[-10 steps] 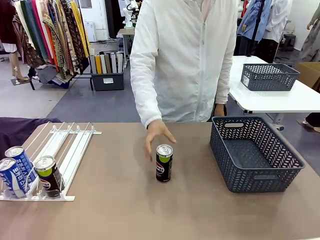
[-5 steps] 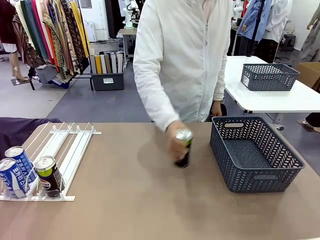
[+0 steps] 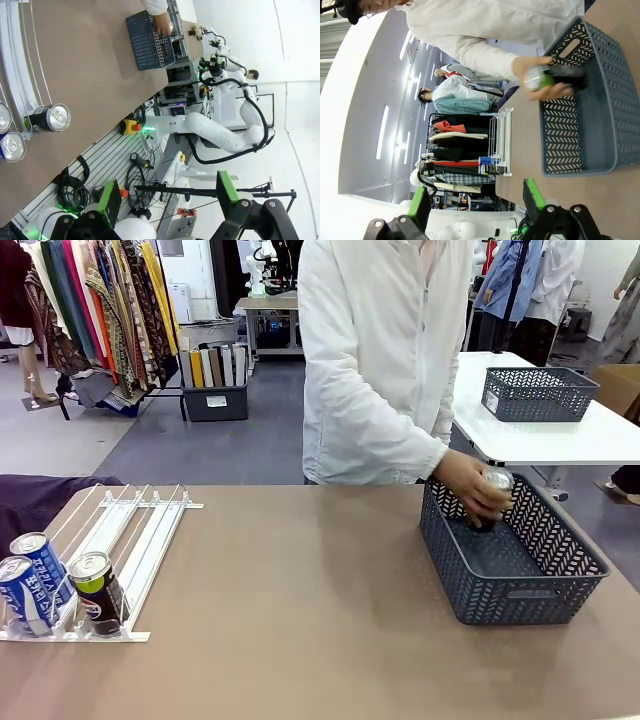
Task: Retrieve and store the cans from the dispenser.
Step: Pick up the last remaining can from one row of the Automatic Can Dispenser and place it in the middle of the table.
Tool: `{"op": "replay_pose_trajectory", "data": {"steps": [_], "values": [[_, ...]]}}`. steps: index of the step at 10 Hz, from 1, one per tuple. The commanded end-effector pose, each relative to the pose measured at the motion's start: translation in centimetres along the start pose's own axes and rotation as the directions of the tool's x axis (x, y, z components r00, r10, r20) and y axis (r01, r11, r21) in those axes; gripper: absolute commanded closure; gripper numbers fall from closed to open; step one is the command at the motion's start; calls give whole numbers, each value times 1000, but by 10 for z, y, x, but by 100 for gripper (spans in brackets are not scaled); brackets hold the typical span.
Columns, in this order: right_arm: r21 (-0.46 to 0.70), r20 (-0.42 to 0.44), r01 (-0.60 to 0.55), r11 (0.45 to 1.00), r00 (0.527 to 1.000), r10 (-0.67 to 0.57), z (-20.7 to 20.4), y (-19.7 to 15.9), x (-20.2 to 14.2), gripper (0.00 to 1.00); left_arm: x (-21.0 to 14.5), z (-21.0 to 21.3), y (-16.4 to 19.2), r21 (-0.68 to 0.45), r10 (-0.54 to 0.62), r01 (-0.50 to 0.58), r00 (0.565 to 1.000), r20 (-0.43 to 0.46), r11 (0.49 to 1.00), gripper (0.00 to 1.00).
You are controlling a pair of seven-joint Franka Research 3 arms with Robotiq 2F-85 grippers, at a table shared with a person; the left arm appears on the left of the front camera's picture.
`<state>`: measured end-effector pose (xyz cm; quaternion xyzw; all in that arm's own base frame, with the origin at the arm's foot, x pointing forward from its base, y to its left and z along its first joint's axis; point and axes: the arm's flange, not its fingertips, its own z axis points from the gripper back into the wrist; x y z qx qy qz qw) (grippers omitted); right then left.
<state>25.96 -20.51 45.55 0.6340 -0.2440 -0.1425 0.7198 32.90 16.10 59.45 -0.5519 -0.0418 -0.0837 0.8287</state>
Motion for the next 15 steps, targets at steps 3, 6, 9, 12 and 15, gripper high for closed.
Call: {"op": "replay_pose_trajectory", "data": {"steps": [3,6,9,12,15], "values": [[2,-7,-4,1000,1000,4,2,2,-2,0,0,0,1,-1,2,-2,1000,1,1000,0],[2,-7,-4,1000,1000,4,2,2,-2,0,3,-115,-16,536,43,-6,998,-56,844,0],[2,-7,-4,1000,1000,4,2,2,-2,0,2,-187,-8,805,-79,70,996,-29,588,0],[2,-7,-4,1000,1000,4,2,2,-2,0,9,-192,-19,806,-121,116,991,-55,580,0],[2,-7,-4,1000,1000,4,2,2,-2,0,8,-207,-18,825,-132,103,991,-34,556,0]]}}
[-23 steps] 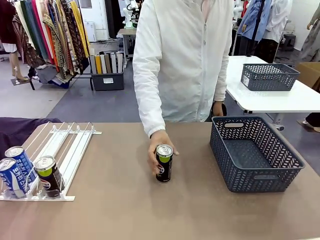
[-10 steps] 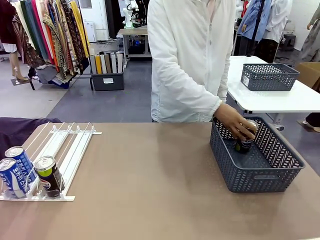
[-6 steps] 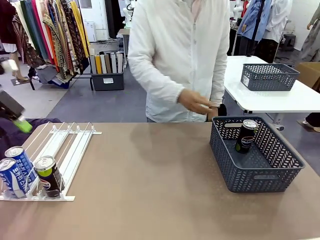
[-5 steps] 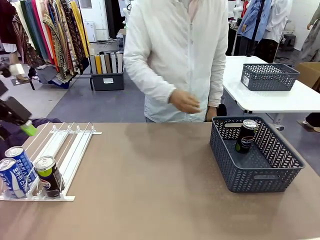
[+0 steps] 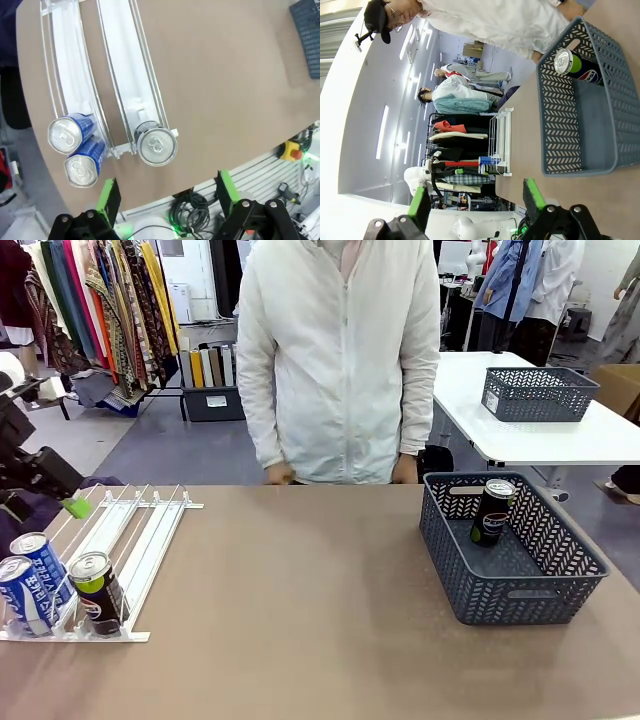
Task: Retrieve and store the cans from the dispenser.
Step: Pick up the last remaining can from one row of the Automatic Can Dispenser and place it in the middle of the table.
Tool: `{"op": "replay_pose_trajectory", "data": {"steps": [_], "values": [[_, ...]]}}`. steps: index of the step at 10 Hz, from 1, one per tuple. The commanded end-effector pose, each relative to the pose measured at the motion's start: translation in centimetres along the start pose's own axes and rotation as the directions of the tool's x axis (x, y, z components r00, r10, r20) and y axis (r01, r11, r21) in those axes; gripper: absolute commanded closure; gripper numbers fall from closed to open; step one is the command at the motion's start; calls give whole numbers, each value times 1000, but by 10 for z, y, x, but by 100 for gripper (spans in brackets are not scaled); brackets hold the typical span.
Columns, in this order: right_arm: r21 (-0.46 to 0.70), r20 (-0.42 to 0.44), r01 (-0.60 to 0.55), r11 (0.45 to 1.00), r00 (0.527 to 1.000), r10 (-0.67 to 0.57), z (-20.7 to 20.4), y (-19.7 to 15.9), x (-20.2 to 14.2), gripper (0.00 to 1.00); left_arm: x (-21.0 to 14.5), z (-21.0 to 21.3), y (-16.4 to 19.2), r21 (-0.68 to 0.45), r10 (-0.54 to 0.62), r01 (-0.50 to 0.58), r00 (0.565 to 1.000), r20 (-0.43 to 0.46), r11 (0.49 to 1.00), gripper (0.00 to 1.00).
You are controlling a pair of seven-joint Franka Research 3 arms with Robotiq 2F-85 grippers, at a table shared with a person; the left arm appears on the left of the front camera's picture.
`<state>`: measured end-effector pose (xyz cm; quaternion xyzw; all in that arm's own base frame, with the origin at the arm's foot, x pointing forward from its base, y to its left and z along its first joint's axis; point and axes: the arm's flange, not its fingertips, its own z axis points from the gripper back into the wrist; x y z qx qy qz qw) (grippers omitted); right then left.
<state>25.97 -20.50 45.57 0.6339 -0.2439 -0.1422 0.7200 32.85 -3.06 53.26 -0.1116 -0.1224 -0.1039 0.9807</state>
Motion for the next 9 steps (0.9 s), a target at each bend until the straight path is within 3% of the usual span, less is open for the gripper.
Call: {"op": "replay_pose_trajectory", "data": {"steps": [1,4,8,9], "values": [[2,-6,-4,1000,1000,4,2,2,-2,0,1,-21,-11,74,58,-57,998,-7,996,0],[2,-6,-4,1000,1000,4,2,2,-2,0,13,-72,-19,106,122,-116,991,-59,988,0],[2,-6,-4,1000,1000,4,2,2,-2,0,16,-121,-8,294,287,-282,958,30,913,0],[2,-6,-4,1000,1000,4,2,2,-2,0,11,-124,-5,293,288,-276,958,1,915,0]]}}
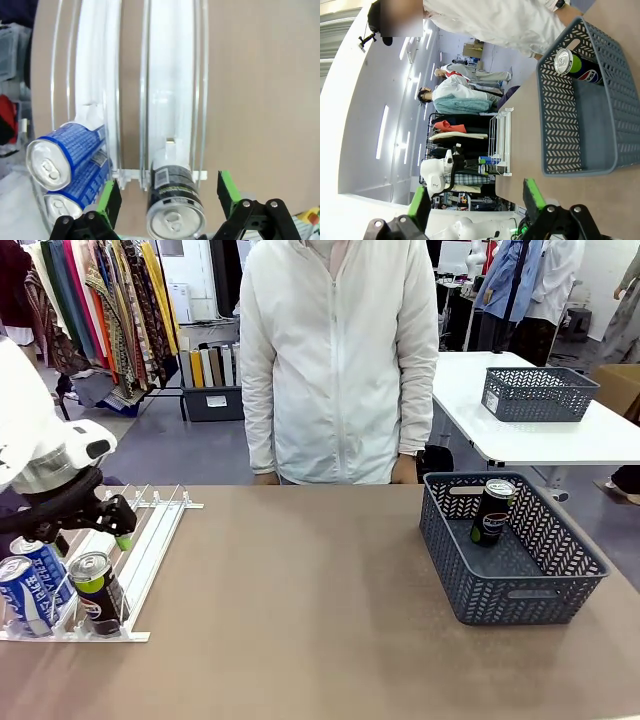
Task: Retrieve and store the cans from the dispenser.
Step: Pick up the last remaining can from one row of the Automatic Can Dispenser and place it in the middle of the table.
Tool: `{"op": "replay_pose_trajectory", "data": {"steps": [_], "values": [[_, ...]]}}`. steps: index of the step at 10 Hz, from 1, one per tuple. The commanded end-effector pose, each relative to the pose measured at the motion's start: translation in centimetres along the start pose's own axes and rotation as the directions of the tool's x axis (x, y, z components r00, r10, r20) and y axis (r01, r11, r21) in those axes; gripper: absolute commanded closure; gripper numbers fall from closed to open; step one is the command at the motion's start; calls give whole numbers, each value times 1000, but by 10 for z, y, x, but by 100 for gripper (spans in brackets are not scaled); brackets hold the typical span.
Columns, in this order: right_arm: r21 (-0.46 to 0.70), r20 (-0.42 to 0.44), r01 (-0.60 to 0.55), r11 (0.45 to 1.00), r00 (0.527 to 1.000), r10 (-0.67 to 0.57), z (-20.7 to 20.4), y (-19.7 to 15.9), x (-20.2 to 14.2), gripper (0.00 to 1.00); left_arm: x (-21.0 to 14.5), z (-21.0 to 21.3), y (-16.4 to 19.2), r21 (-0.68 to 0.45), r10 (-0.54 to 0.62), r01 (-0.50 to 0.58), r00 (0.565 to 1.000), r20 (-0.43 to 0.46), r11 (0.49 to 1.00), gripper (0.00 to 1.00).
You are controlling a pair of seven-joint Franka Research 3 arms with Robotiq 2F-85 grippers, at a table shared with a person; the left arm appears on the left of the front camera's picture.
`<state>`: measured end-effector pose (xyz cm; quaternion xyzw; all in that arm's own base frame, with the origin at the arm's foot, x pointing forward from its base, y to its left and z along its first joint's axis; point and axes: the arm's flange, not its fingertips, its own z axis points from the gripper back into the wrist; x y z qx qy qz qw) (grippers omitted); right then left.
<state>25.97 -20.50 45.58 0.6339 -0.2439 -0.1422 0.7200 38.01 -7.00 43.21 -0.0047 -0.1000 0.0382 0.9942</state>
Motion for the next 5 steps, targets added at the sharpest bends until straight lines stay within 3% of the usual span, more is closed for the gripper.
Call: {"op": "replay_pose_trajectory", "data": {"steps": [1,5], "values": [[2,-6,-4,1000,1000,4,2,2,-2,0,-17,-16,5,41,11,-10,1000,-27,999,0],[2,-6,-4,1000,1000,4,2,2,-2,0,-26,-38,8,-20,-33,30,991,-129,999,0]]}}
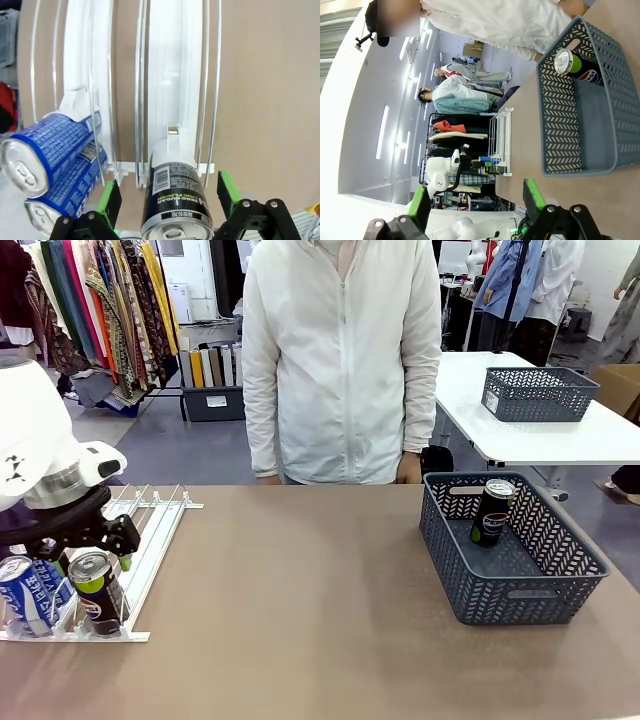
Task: Retrieve and store the cans from the dispenser.
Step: Pick up the last remaining can from one row of the Automatic Can Dispenser and place it in the middle of the table.
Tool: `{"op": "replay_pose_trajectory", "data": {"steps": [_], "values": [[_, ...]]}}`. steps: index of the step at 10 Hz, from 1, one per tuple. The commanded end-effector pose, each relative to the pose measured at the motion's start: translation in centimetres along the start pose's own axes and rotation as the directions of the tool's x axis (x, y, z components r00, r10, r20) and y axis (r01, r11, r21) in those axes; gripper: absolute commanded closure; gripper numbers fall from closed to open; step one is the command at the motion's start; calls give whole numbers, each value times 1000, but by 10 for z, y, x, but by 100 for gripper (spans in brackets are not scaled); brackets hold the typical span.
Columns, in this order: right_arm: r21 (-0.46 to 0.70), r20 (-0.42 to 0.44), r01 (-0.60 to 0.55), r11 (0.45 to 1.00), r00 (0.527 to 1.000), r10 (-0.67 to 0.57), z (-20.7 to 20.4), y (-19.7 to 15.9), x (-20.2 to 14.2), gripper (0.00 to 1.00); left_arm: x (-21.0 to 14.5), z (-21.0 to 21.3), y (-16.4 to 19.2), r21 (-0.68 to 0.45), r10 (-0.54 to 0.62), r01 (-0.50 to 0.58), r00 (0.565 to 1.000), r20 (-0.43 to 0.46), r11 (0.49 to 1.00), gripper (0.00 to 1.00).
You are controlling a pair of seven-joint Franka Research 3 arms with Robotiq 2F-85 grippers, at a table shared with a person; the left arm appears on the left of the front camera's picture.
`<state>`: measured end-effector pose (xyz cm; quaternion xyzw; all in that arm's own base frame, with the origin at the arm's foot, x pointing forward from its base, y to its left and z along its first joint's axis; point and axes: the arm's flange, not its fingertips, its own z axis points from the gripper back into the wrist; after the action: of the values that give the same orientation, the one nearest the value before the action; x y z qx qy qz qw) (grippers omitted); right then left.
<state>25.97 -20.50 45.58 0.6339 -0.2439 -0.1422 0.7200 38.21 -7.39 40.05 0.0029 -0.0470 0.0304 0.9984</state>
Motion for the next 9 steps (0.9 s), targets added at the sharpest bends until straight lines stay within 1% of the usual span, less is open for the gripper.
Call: {"op": "replay_pose_trajectory", "data": {"steps": [1,4,6,9], "values": [[2,-6,-4,1000,1000,4,2,2,-2,0,-22,-12,12,-44,-22,20,999,-39,999,0],[2,-6,-4,1000,1000,4,2,2,-2,0,-22,-13,13,-61,-37,35,999,-35,998,0],[2,-6,-4,1000,1000,4,2,2,-2,0,-24,-14,12,-89,-74,67,994,-76,994,0],[2,-6,-4,1000,1000,4,2,2,-2,0,-27,-13,13,-92,-78,69,992,-96,993,0]]}}
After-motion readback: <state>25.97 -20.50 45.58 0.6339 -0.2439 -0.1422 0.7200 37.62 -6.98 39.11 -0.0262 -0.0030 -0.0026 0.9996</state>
